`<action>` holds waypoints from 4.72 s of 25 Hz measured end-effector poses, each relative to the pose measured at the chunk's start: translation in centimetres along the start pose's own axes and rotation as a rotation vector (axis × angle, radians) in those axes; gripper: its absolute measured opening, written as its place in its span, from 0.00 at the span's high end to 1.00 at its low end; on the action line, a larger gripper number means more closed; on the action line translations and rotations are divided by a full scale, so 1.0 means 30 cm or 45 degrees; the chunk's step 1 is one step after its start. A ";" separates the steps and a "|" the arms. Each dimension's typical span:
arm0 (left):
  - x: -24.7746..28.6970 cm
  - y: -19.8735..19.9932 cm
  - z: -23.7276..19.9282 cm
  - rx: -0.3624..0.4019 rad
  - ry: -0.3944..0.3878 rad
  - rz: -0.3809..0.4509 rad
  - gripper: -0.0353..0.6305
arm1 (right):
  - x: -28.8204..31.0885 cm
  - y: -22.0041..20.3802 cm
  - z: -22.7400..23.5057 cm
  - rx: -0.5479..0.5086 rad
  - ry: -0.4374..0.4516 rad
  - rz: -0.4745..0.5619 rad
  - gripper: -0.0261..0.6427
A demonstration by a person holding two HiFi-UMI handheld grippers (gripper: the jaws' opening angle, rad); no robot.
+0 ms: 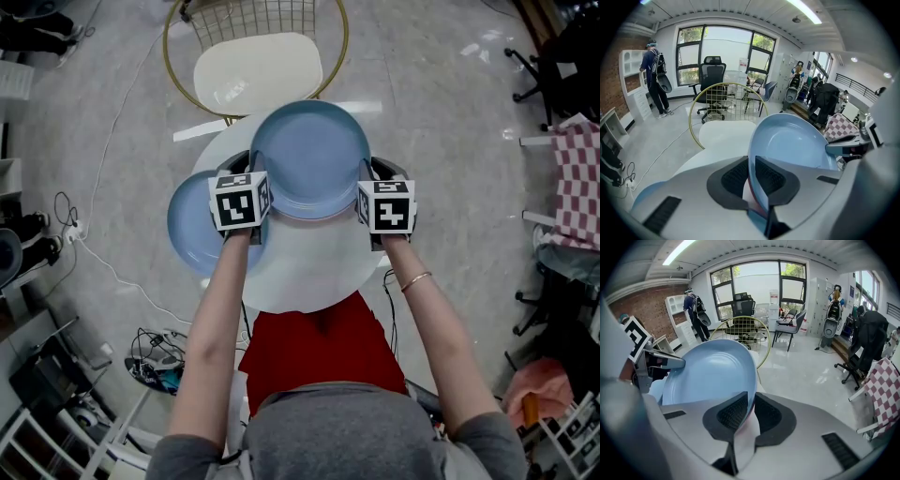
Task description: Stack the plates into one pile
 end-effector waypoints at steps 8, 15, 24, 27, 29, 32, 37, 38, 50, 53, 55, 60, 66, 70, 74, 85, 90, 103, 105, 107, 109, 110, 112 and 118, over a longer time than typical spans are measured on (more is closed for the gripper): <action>0.002 0.001 0.011 0.013 0.023 0.009 0.83 | 0.009 -0.007 0.009 -0.001 -0.009 0.013 0.88; -0.044 -0.011 -0.036 -0.006 0.066 0.031 0.80 | -0.011 -0.003 -0.017 -0.030 -0.034 0.074 0.88; -0.116 -0.015 -0.036 -0.046 0.094 0.086 0.80 | -0.071 0.047 0.011 -0.053 -0.031 0.192 0.88; -0.171 -0.027 -0.040 -0.076 0.118 0.123 0.81 | -0.109 0.063 -0.022 -0.069 0.000 0.222 0.88; -0.208 -0.042 -0.049 -0.094 0.140 0.139 0.82 | -0.127 0.066 -0.060 -0.084 0.036 0.227 0.88; -0.266 -0.083 -0.076 -0.116 0.181 0.140 0.83 | -0.151 0.055 -0.140 -0.107 0.112 0.220 0.88; -0.380 -0.178 -0.126 -0.164 0.268 0.136 0.86 | -0.177 0.009 -0.310 -0.168 0.266 0.181 0.88; -0.403 -0.200 -0.138 -0.177 0.286 0.137 0.87 | -0.178 -0.003 -0.347 -0.182 0.295 0.172 0.88; -0.606 -0.532 -0.269 -0.342 0.436 0.071 0.90 | -0.188 -0.225 -0.665 -0.310 0.502 -0.002 0.88; -0.627 -0.601 -0.299 -0.377 0.452 0.055 0.90 | -0.179 -0.276 -0.694 -0.312 0.472 -0.049 0.88; -0.636 -0.635 -0.316 -0.393 0.449 0.048 0.89 | -0.171 -0.304 -0.712 -0.337 0.442 -0.072 0.88; -0.630 -0.685 -0.351 -0.410 0.419 0.037 0.88 | -0.151 -0.343 -0.732 -0.351 0.396 -0.120 0.88; -0.601 -0.700 -0.379 -0.425 0.357 0.033 0.84 | -0.141 -0.383 -0.722 -0.287 0.318 -0.166 0.87; -0.571 -0.701 -0.402 -0.418 0.334 0.021 0.82 | -0.116 -0.401 -0.710 -0.220 0.284 -0.209 0.80; -0.538 -0.698 -0.424 -0.415 0.308 0.006 0.81 | -0.090 -0.407 -0.699 -0.178 0.261 -0.239 0.80; -0.444 -0.688 -0.430 -0.440 0.162 -0.033 0.81 | -0.040 -0.417 -0.697 -0.114 0.238 -0.306 0.80; -0.428 -0.690 -0.420 -0.432 0.157 -0.046 0.86 | -0.036 -0.418 -0.706 -0.120 0.237 -0.311 0.80; -0.521 -0.707 -0.408 -0.453 0.213 -0.011 0.89 | -0.084 -0.435 -0.731 -0.151 0.294 -0.302 0.80; -0.547 -0.704 -0.410 -0.458 0.232 0.001 0.89 | -0.099 -0.435 -0.741 -0.162 0.313 -0.297 0.80; -0.575 -0.698 -0.410 -0.457 0.251 0.011 0.89 | -0.116 -0.434 -0.750 -0.171 0.332 -0.289 0.80; -0.600 -0.685 -0.408 -0.454 0.267 0.022 0.89 | -0.135 -0.429 -0.754 -0.176 0.347 -0.279 0.80; -0.611 -0.677 -0.406 -0.453 0.274 0.029 0.89 | -0.145 -0.423 -0.755 -0.179 0.353 -0.270 0.80; -0.630 -0.654 -0.402 -0.452 0.283 0.047 0.89 | -0.164 -0.408 -0.753 -0.181 0.364 -0.247 0.80; -0.652 -0.541 -0.381 -0.394 0.281 0.099 0.89 | -0.219 -0.330 -0.710 -0.131 0.365 -0.164 0.80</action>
Point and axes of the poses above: the fingertips, and each gripper's own axes: x forward along the fingers, z to its right, y out of its top, the point moved 6 cm from there along -x, backward along the fingers, and after that the axes turned 15 degrees about x, right-handed, at the moved point
